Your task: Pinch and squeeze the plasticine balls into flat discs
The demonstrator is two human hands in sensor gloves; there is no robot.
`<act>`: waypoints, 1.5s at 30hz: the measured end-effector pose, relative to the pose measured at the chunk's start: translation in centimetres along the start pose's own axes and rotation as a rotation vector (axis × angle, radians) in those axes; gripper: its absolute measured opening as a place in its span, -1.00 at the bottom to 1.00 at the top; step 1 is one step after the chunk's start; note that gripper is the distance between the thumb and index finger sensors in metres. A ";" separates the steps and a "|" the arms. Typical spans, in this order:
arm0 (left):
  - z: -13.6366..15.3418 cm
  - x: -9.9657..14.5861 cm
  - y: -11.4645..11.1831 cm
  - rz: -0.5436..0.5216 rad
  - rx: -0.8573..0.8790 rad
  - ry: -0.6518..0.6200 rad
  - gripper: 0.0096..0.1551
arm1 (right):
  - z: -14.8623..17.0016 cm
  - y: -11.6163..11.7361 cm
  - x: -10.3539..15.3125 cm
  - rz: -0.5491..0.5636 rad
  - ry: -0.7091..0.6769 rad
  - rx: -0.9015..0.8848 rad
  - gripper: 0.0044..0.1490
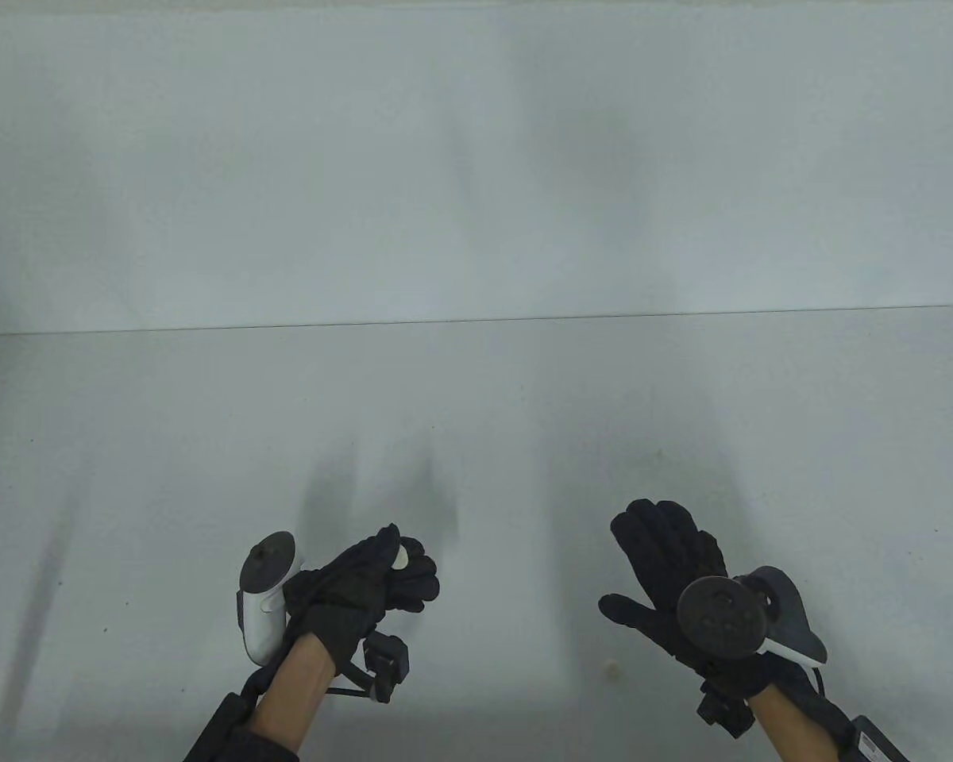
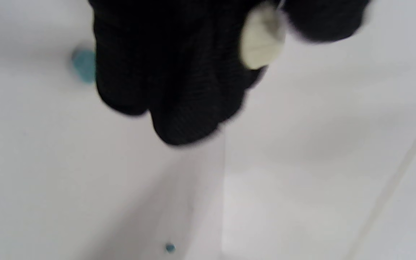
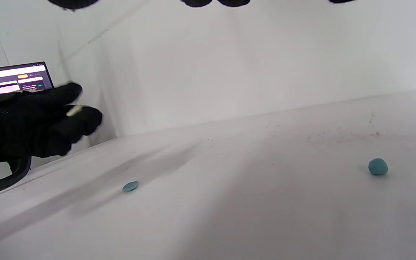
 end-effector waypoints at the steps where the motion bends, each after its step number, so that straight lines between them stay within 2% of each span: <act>1: 0.1 0.1 -0.2 0.024 0.038 0.001 0.01 | 0.0 0.0 0.0 -0.001 0.001 -0.001 0.10; 3: 0.3 0.1 -0.4 0.021 0.085 0.002 0.10 | 0.0 0.0 0.0 -0.002 0.002 0.001 0.10; 5: 0.3 0.0 -0.4 0.023 0.035 0.005 0.04 | 0.0 0.0 0.0 0.001 0.001 -0.001 0.10; 9: 0.4 0.0 -0.1 -0.016 0.005 0.039 -0.45 | 0.0 0.0 0.0 0.000 0.004 0.001 0.10; 11: 0.2 -0.1 -0.1 -0.015 -0.028 0.025 -0.48 | 0.0 0.0 0.0 0.000 0.003 0.000 0.10; 16: -0.4 -0.1 -0.2 -0.029 -0.047 0.011 -0.51 | 0.0 0.0 0.0 -0.002 0.002 0.001 0.10; 19: -0.7 -0.1 -0.2 -0.041 -0.083 0.002 -0.43 | 0.0 0.1 0.0 -0.005 0.002 0.001 0.10; 23: -0.6 -0.1 0.0 -0.049 -0.095 0.001 -0.47 | 0.0 0.0 0.0 0.001 0.000 0.000 0.10; 25: -0.4 -0.1 -0.4 -0.001 -0.037 0.003 -0.37 | 0.0 0.0 0.0 -0.002 0.002 -0.001 0.10; 28: 0.1 -0.1 -0.9 0.043 0.066 0.007 -0.12 | 0.0 0.0 0.0 0.001 0.001 -0.001 0.10; 29: 0.2 -0.1 -0.9 0.041 0.070 0.010 -0.11 | 0.0 0.0 0.0 -0.001 0.001 -0.002 0.10; 35: -0.3 -0.4 -1.0 0.045 -0.020 -0.017 -0.36 | 0.1 0.1 0.0 -0.005 0.005 -0.002 0.10; 45: -1.1 -0.2 -0.3 -0.023 -0.110 -0.033 -0.36 | 0.1 0.1 0.0 -0.006 0.003 0.000 0.10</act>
Point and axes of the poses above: the tracker on the back of each hand, its own z axis roughly to the little-finger side, its own x axis roughly from the fingertips to the wrist, y = z × x, the point moved 5 cm from there along -x, roughly from the wrist to the fingertips, and after that the axes turned 7 degrees about -y, right-handed, at the moved point
